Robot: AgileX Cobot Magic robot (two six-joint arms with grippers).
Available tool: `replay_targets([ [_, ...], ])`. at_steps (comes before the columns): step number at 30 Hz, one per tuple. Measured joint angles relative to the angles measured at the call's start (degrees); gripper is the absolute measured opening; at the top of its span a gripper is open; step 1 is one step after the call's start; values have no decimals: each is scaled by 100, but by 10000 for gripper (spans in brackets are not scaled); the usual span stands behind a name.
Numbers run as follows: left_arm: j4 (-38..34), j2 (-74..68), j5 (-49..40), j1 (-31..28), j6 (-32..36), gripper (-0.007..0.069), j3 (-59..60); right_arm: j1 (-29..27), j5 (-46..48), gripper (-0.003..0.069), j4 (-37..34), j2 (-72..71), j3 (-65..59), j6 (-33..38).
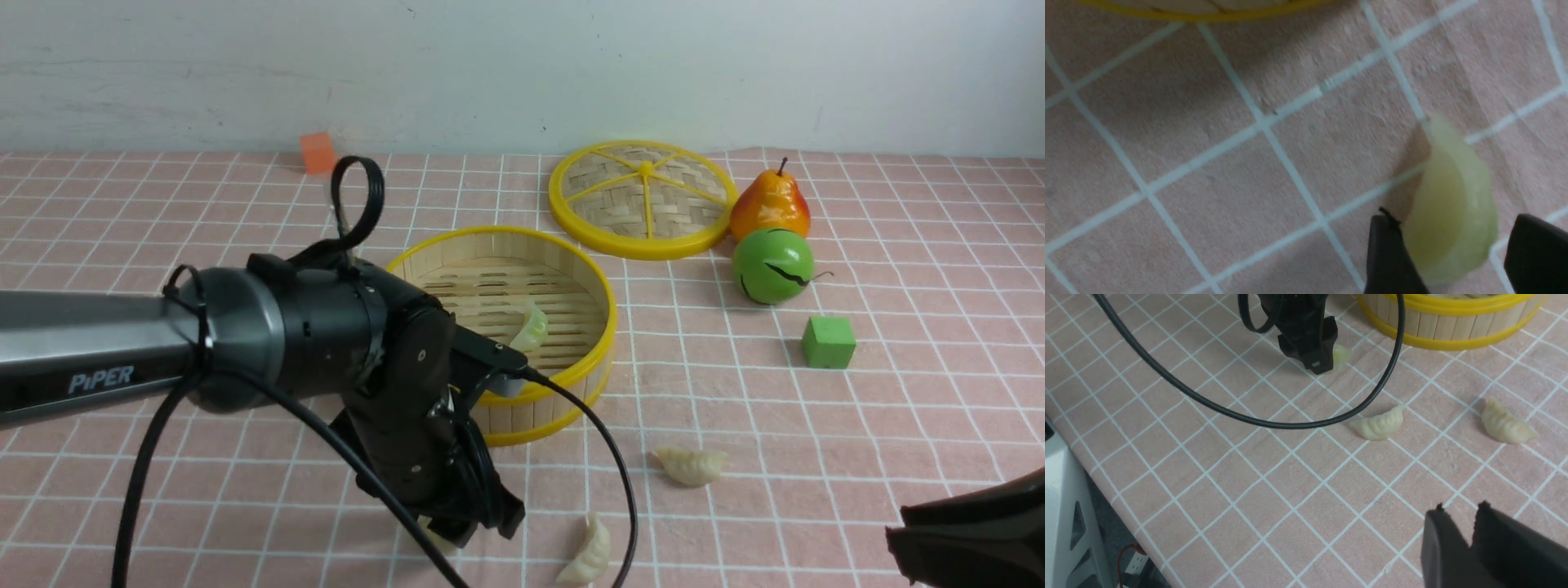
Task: Put the dumplings into the steamer on the table with the pink tablecloth.
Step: 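Reach for and grasp a dumpling on the table with the left gripper, then place the dumpling into the bamboo steamer basket with the left gripper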
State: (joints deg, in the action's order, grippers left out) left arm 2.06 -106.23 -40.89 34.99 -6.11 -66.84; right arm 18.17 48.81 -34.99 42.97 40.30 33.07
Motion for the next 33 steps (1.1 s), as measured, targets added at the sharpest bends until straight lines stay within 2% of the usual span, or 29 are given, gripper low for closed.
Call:
replay_targets([
  [4, 158, -70, 26, 0, -192, 340, 0, 0, 18, 125, 0, 0, 0, 0],
  [8, 140, -74, 44, 0, -239, 233, 0, 0, -1, 127, 5, 0, 0, 0],
  [17, 21, -82, -216, 0, -253, 231, -187, 0, -165, 134, 60, 0, 0, 0],
  [22, 9, 4, -1078, 5, -253, 231, -1227, 0, -179, 138, 65, 0, 0, 0],
  [27, 122, 25, -1566, -44, -253, 231, -2536, 0, -179, 144, 65, 0, 0, 0],
  [33, -30, -470, -1816, -541, -277, 231, -3653, 0, -179, 148, -23, 0, 0, 0],
])
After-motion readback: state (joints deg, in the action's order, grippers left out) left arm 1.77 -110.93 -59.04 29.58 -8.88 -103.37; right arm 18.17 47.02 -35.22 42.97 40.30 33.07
